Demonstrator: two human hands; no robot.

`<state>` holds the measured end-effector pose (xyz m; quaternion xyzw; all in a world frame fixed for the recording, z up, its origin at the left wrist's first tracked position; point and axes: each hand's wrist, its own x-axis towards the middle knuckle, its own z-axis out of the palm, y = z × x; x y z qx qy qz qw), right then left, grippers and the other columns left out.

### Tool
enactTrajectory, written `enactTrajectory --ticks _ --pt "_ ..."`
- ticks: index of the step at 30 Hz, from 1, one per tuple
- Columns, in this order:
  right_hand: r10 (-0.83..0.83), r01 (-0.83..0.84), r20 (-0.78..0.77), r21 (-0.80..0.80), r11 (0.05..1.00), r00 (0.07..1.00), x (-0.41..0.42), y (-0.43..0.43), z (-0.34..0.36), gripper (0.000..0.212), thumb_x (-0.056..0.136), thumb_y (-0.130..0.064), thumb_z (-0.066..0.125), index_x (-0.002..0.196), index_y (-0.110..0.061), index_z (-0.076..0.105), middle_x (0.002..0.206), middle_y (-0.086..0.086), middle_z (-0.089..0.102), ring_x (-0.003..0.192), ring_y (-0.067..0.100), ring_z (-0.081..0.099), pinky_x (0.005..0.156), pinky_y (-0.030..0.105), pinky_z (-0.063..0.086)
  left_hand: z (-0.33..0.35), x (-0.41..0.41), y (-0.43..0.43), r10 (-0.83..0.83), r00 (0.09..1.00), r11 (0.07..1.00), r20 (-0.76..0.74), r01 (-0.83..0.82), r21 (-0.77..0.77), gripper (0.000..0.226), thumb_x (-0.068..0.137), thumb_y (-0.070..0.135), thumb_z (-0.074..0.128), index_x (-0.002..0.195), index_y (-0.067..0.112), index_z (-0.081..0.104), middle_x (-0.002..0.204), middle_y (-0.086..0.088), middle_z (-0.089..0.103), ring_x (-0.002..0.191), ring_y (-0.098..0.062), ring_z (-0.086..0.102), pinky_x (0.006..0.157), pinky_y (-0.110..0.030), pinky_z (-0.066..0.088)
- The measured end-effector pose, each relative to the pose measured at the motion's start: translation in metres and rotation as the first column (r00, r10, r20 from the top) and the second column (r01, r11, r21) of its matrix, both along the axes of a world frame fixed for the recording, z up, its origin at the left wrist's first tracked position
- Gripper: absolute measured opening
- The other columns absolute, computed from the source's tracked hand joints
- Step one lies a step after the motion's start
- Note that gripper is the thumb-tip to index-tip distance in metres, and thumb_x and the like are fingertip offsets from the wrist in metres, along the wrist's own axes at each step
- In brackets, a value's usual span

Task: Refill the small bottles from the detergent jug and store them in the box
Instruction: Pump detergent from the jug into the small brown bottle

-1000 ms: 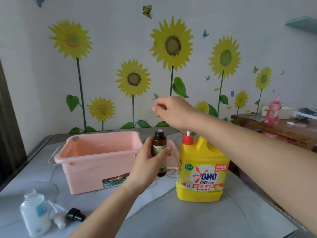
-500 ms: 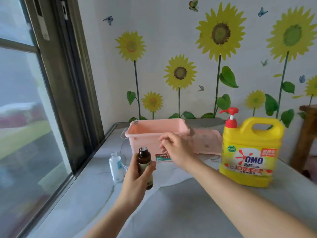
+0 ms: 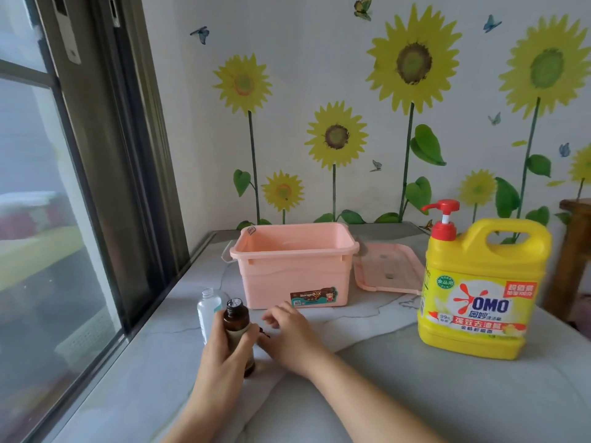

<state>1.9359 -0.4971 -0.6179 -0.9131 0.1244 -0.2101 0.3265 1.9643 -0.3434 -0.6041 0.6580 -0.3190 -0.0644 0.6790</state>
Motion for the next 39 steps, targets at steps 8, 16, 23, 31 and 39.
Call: enactTrajectory --ticks 8,16,23,31,39 --pt "-0.034 0.030 0.058 0.073 0.997 0.998 -0.004 0.002 0.002 0.016 0.092 -0.028 0.061 0.097 -0.014 0.065 0.102 -0.003 0.055 0.096 0.015 0.055 0.081 0.022 0.042 -0.008 0.005 -0.002 0.039 0.996 0.999 0.085 -0.040 0.007 0.011 0.097 0.009 0.062 0.101 0.016 0.055 0.091 -0.015 0.065 0.084 -0.026 0.062 0.080 -0.036 0.046" --pt "-0.218 0.045 0.322 0.469 0.882 0.921 -0.022 -0.005 0.004 0.005 0.097 -0.018 0.060 0.101 -0.021 0.060 0.082 -0.002 0.075 0.072 0.010 0.069 0.083 0.038 0.057 -0.002 -0.004 -0.008 0.011 0.997 0.998 0.082 -0.017 0.065 0.029 0.079 0.045 0.060 0.095 0.023 0.050 0.087 -0.015 0.059 0.078 -0.025 0.057 0.073 -0.039 0.048" --pt "-0.257 0.043 0.433 0.445 0.894 0.864 -0.049 -0.009 0.011 0.018 0.095 -0.012 0.062 0.103 -0.028 0.067 0.085 -0.003 0.072 0.071 0.012 0.066 0.078 0.039 0.058 -0.005 -0.010 -0.032 -0.082 0.996 0.996 0.042 0.081 0.026 0.017 0.081 0.031 0.058 0.096 0.024 0.051 0.078 -0.002 0.056 0.075 -0.017 0.052 0.070 -0.035 0.044" --pt "-0.273 0.093 0.511 0.351 0.932 0.815 -0.089 -0.054 0.113 0.009 0.095 -0.016 0.064 0.096 -0.021 0.071 0.066 -0.001 0.064 0.060 0.012 0.059 0.065 0.035 0.051 0.000 -0.011 -0.072 -0.172 0.984 0.983 0.037 0.170 0.067 0.028 0.080 0.032 0.058 0.101 0.017 0.048 0.081 -0.003 0.057 0.076 -0.016 0.050 0.071 -0.033 0.044" --pt "-0.094 0.132 0.198 -0.188 0.973 0.976 -0.103 -0.064 0.205 0.026 0.103 -0.030 0.049 0.095 -0.008 0.059 0.078 0.008 0.073 0.062 0.016 0.069 0.061 0.034 0.056 0.005 -0.009 -0.098 -0.268 0.964 0.964 0.000 0.268 0.001 0.029 0.078 0.020 0.054 0.102 0.006 0.046 0.080 -0.009 0.048 0.070 -0.015 0.041 0.056 -0.022 0.038"
